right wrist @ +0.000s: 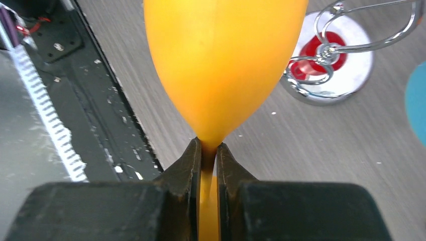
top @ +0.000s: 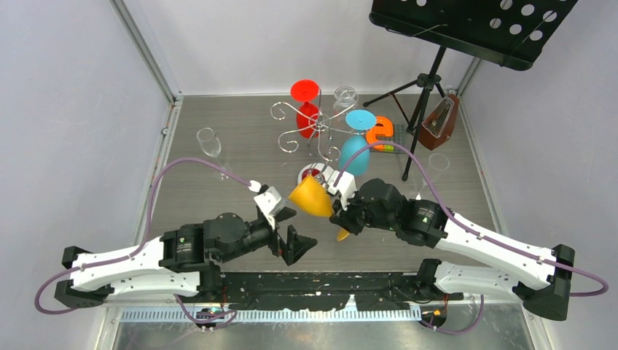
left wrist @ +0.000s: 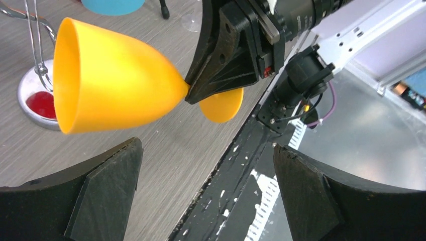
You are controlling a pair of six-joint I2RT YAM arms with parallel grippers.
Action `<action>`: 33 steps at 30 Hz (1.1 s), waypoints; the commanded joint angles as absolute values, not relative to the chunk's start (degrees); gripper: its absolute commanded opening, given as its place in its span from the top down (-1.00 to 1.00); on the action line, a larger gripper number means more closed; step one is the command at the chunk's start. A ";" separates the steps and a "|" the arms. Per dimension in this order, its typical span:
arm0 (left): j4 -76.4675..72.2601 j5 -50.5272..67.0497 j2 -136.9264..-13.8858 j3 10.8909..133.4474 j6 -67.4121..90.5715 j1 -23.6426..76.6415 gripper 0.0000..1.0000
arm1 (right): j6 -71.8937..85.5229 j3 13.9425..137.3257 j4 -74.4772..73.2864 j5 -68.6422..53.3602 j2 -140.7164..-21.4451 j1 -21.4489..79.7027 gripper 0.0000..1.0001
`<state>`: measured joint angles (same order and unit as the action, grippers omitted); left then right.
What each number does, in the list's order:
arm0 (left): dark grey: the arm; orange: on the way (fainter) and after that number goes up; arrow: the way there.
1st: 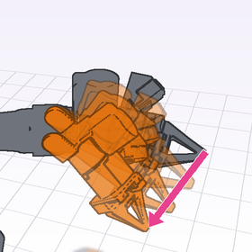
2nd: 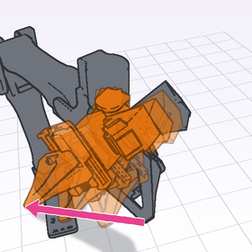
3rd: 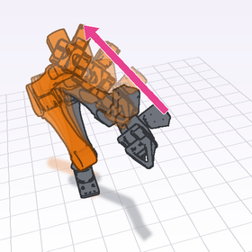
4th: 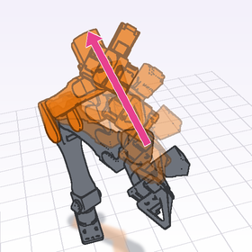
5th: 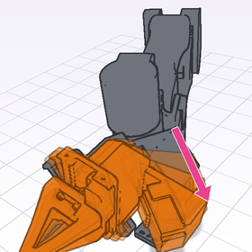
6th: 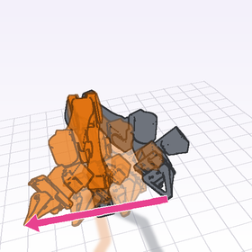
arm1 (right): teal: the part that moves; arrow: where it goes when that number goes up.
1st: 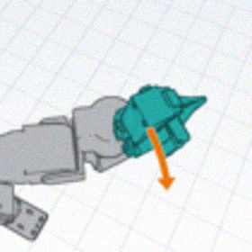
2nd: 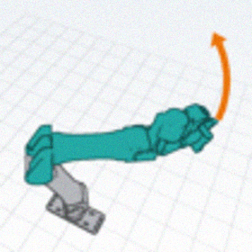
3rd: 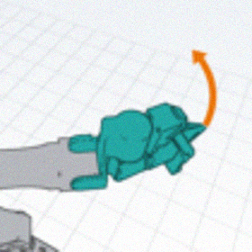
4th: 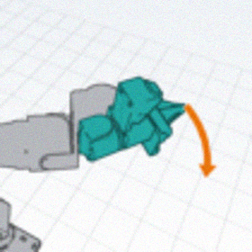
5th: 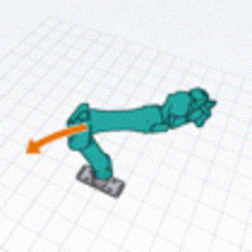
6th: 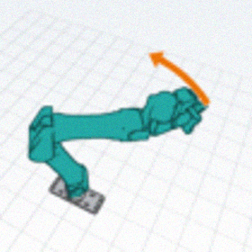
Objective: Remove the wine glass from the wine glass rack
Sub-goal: Place the wine glass at the center of the board.
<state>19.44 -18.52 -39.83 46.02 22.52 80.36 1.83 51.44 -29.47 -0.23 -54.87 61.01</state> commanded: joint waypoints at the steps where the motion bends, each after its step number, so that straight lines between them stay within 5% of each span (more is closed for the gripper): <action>1: 15.50 -13.76 -37.82 44.66 27.39 77.32 -0.99 | -7.52 53.04 -30.07 4.02 -53.12 60.76 0.88; 33: 11.53 18.59 -31.90 33.05 52.20 41.10 -0.99 | -34.27 37.04 -18.18 2.85 -36.23 60.84 0.89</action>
